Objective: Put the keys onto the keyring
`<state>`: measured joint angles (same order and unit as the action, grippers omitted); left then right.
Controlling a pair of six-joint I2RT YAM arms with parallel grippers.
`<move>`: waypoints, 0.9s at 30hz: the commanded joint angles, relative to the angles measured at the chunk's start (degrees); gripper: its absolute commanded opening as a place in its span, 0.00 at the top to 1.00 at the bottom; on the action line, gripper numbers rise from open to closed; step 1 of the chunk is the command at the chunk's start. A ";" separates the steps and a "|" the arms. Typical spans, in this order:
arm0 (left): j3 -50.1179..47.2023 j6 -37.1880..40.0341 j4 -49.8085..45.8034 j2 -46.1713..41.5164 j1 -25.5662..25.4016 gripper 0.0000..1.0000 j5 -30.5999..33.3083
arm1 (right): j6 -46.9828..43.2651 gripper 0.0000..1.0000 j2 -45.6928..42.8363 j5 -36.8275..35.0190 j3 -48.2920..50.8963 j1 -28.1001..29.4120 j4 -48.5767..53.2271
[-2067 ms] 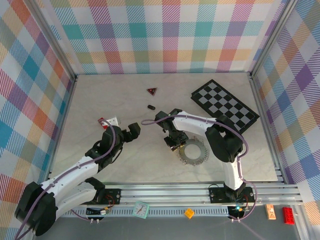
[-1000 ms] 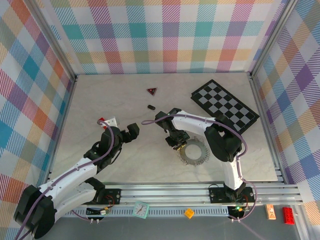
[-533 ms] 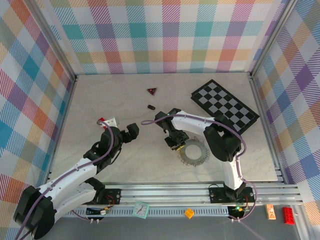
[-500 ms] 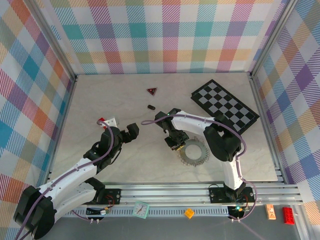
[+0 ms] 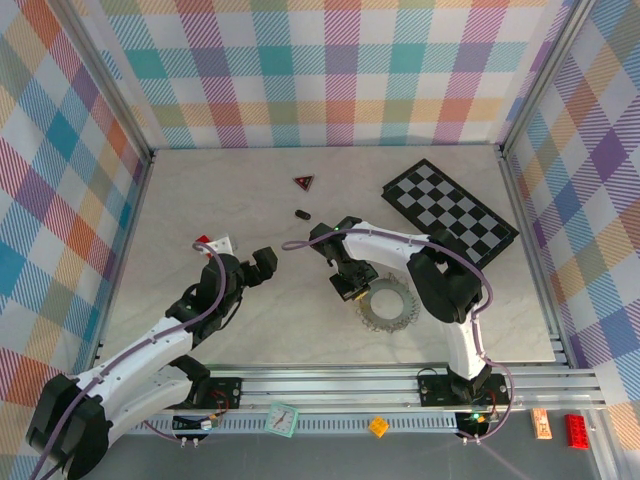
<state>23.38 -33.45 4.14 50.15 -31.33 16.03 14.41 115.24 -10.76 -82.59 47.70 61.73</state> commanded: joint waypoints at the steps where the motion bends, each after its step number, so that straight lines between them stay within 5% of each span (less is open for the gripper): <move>1: 0.05 0.88 -1.69 -1.76 -0.31 0.00 1.66 | -0.74 1.00 -2.99 -1.21 1.14 -0.10 -1.11; 13: 4.76 21.98 -0.25 -4.68 -0.31 0.12 -3.91 | -10.40 1.00 -24.53 10.07 14.73 -2.62 -23.01; 27: 13.66 51.97 4.24 9.76 -0.30 0.49 -36.02 | -26.10 1.00 -40.27 31.31 30.05 -9.27 -50.31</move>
<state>34.65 8.49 6.24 58.46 -31.38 -8.62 -6.63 77.01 12.78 -53.84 39.46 20.34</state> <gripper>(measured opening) 0.523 0.046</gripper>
